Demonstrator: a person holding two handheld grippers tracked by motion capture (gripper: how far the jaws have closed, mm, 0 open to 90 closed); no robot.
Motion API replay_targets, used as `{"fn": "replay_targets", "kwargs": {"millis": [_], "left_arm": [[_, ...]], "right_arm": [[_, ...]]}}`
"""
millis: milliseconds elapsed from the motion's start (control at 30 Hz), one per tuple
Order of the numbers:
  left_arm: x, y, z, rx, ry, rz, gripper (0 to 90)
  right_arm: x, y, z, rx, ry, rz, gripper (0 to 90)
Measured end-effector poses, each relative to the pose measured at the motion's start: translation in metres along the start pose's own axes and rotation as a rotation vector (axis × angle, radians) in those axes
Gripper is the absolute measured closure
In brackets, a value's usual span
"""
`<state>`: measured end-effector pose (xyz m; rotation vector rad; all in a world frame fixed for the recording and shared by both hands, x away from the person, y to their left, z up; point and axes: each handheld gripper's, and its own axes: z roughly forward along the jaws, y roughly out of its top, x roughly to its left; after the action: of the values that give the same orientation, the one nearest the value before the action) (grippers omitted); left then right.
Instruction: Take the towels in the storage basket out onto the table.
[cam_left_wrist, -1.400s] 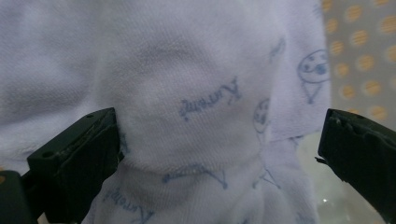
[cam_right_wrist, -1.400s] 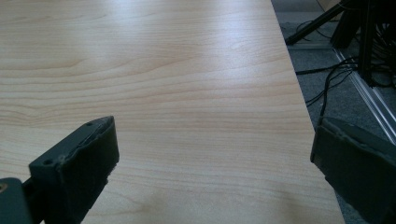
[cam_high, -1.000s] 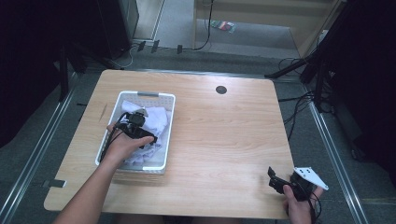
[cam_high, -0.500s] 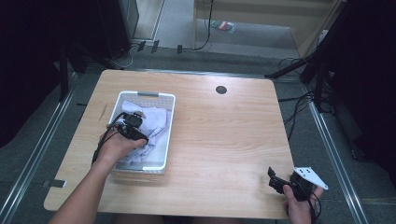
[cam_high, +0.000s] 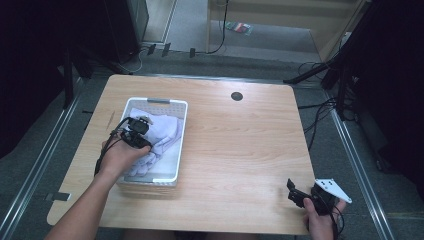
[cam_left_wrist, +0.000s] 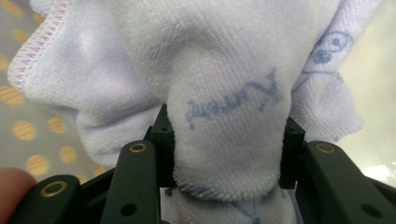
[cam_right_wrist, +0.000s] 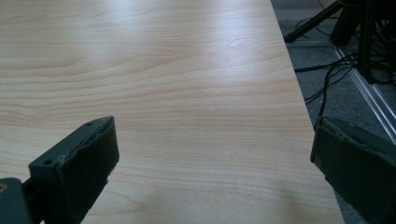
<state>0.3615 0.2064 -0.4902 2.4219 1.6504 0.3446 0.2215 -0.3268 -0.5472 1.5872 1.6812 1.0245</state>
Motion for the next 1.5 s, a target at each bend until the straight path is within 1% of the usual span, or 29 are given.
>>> {"fn": "replay_targets", "kwargs": {"millis": [33, 233, 267, 300, 333, 433, 467, 500, 533, 567, 633, 667, 700, 733, 767, 833, 967, 1033, 1233, 1500], "left_arm": [[0.001, 0.000, -0.004, 0.000, -0.004, 0.001, 56.4], [0.009, 0.003, -0.030, -0.050, -0.003, 0.000, 56.3], [0.011, 0.004, -0.035, -0.054, -0.014, 0.002, 56.3], [0.011, 0.004, -0.040, -0.064, -0.013, -0.003, 56.3], [0.012, 0.004, -0.044, -0.067, -0.012, 0.003, 56.2], [0.015, 0.006, -0.056, -0.089, -0.018, 0.002, 56.2], [0.015, 0.007, -0.059, -0.091, -0.018, 0.002, 56.1], [0.014, 0.009, -0.065, -0.101, -0.008, 0.009, 56.0], [0.014, 0.009, -0.065, -0.101, -0.008, 0.009, 56.0], [0.015, 0.010, -0.068, -0.105, -0.008, 0.016, 56.0], [0.014, 0.013, -0.076, -0.117, -0.013, 0.011, 56.0], [0.013, 0.015, -0.079, -0.119, -0.012, 0.019, 55.9], [0.012, 0.016, -0.081, -0.128, -0.010, 0.015, 55.9], [0.011, 0.019, -0.085, -0.129, -0.015, 0.024, 55.9], [0.009, 0.021, -0.088, -0.139, -0.013, 0.025, 55.8], [0.005, 0.025, -0.093, -0.146, -0.010, 0.031, 55.8], [-0.004, 0.034, -0.106, -0.165, -0.022, 0.044, 55.6], [-0.009, 0.039, -0.111, -0.168, -0.020, 0.054, 55.6], [-0.024, 0.051, -0.124, -0.187, -0.029, 0.082, 55.5], [-0.045, 0.066, -0.136, -0.213, -0.038, 0.115, 55.4]], "right_arm": [[0.000, 0.000, 0.000, 0.000, 0.000, 0.000, 1.1], [0.000, 0.000, 0.000, 0.001, -0.001, -0.001, 1.1], [0.000, 0.000, 0.000, 0.002, -0.003, -0.003, 1.1], [0.000, 0.000, 0.000, 0.003, -0.004, -0.002, 1.1], [0.000, 0.000, 0.000, 0.002, -0.004, -0.003, 1.1], [0.000, 0.000, 0.000, 0.003, -0.005, -0.002, 1.1], [0.001, 0.000, 0.000, 0.003, -0.006, -0.002, 1.1], [0.001, 0.000, 0.000, 0.003, -0.007, -0.004, 1.1], [0.001, 0.000, 0.000, 0.003, -0.007, -0.004, 1.1], [0.001, 0.000, 0.000, 0.004, -0.007, -0.003, 1.1], [0.001, 0.000, 0.000, 0.003, -0.007, -0.004, 1.1], [0.001, 0.000, 0.000, 0.003, -0.006, -0.004, 1.1], [0.001, 0.000, 0.000, 0.003, -0.005, -0.002, 1.1], [0.000, 0.000, 0.000, 0.003, -0.006, -0.003, 1.1], [0.001, 0.000, 0.000, 0.003, -0.006, -0.004, 1.1], [0.001, 0.000, 0.000, 0.004, -0.005, -0.004, 1.1], [0.000, 0.000, 0.001, 0.003, -0.004, -0.004, 1.1], [0.001, 0.000, 0.001, 0.006, -0.005, -0.006, 1.1], [0.001, 0.000, 0.001, 0.006, -0.003, -0.006, 1.1], [0.001, 0.000, 0.001, 0.008, -0.001, -0.006, 1.1]]}}
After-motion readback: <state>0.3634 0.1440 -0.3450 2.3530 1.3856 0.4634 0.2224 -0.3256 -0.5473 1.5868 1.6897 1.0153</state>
